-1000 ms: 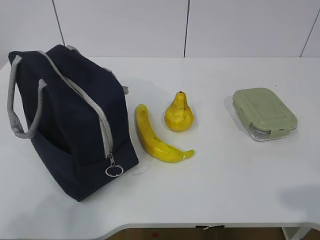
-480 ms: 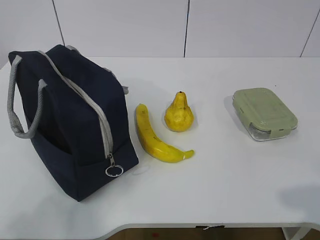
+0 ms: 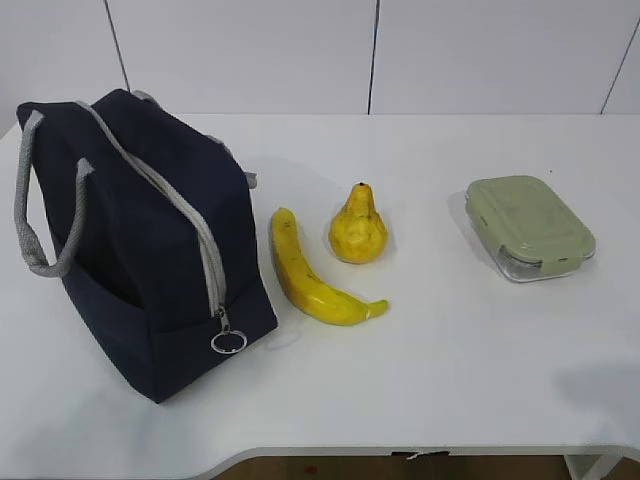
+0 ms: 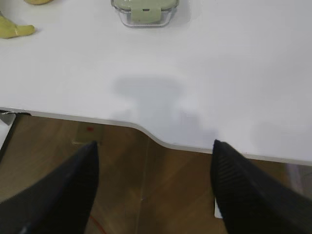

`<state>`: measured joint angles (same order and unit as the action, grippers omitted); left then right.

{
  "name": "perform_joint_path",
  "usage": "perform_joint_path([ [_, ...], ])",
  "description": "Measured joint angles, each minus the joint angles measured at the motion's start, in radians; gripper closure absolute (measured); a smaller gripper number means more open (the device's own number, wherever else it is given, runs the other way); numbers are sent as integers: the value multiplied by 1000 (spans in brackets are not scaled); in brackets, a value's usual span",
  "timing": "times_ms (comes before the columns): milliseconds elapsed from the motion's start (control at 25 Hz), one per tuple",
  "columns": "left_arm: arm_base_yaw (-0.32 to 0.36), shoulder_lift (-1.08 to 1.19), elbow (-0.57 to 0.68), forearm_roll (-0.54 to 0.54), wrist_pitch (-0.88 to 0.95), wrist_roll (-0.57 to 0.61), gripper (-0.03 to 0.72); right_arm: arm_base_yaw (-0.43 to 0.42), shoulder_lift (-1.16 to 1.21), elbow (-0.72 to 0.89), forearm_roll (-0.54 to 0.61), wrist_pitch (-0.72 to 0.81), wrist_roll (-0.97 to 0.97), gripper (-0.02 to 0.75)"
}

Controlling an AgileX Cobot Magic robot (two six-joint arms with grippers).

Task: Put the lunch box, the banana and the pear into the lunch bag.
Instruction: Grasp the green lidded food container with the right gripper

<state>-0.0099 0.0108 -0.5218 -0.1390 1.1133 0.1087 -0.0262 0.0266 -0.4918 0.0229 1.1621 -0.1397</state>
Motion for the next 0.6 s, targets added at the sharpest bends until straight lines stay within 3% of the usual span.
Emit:
perform_joint_path([
  [320, 0, 0, 0, 0, 0, 0, 254, 0, 207, -8, 2, 0, 46, 169],
  [600, 0, 0, 0, 0, 0, 0, 254, 0, 439, -115, 14, -8, 51, 169],
])
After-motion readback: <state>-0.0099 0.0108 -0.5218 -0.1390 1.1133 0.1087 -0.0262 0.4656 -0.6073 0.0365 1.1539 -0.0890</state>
